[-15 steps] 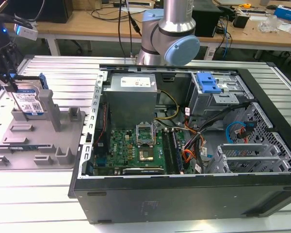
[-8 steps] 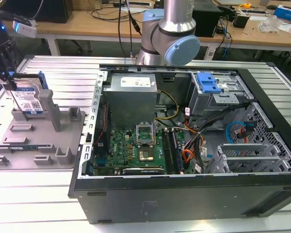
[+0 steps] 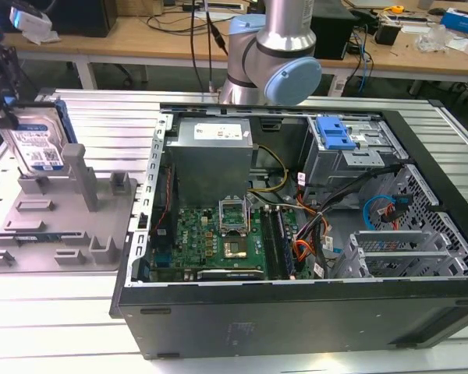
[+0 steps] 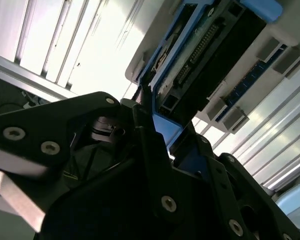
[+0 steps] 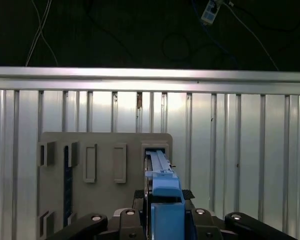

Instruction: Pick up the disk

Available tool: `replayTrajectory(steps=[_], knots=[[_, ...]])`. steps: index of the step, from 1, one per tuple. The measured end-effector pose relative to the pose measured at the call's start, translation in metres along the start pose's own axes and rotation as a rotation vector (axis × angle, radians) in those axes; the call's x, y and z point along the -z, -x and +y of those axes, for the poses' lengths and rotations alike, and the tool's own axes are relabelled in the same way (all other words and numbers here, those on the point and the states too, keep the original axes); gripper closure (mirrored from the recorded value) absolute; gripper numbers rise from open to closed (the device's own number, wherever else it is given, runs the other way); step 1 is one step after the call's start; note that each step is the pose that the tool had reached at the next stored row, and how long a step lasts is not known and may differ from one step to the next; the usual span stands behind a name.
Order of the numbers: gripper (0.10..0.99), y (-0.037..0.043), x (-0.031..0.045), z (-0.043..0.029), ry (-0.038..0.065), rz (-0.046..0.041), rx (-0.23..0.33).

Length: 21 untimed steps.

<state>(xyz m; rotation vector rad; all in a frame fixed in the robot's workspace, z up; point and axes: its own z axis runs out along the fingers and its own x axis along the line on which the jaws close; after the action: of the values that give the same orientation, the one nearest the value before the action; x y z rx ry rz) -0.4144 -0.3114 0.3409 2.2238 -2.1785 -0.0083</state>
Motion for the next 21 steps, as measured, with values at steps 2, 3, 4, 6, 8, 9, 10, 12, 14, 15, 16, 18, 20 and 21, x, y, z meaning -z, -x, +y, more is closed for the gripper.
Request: replayTrajectory(steps=[2,3,4,6,8,9,10,12,14,15,16,18,20,21], knots=[[0.718,-0.0002,0.0116,0.0003,0.0,0.0,0.0],[0.718,-0.0003,0.0163,0.0004,0.0,0.0,0.0],[0.718,-0.0003,0.0208,0.0005,0.0,0.0,0.0],[0.718,-0.0005,0.031,0.0007,0.0,-0.0001,0.0],[0.718,-0.0007,0.0419,0.001,0.0,0.0,0.0],[0.718,-0.0008,0.0504,0.0012,0.0,0.0,0.0],[0.718,-0.0009,0.0598,0.0014,0.0,-0.0001,0.0],[0.718,-0.0012,0.075,0.0018,0.0,0.0,0.0],[0.718,-0.0015,0.0847,0.002,0.0,0.0,0.0],[0.718,-0.0016,0.089,0.0021,0.0,0.0,0.0],[0.718,-0.0017,0.0941,0.0022,0.0,0.0,0.0],[0.718,-0.0022,0.1121,0.0026,0.0,-0.0001,0.0],[0.718,-0.0025,0.1246,0.0028,0.0,-0.0001,0.0],[0.718,-0.0028,0.1327,0.003,0.0,-0.0001,0.0]])
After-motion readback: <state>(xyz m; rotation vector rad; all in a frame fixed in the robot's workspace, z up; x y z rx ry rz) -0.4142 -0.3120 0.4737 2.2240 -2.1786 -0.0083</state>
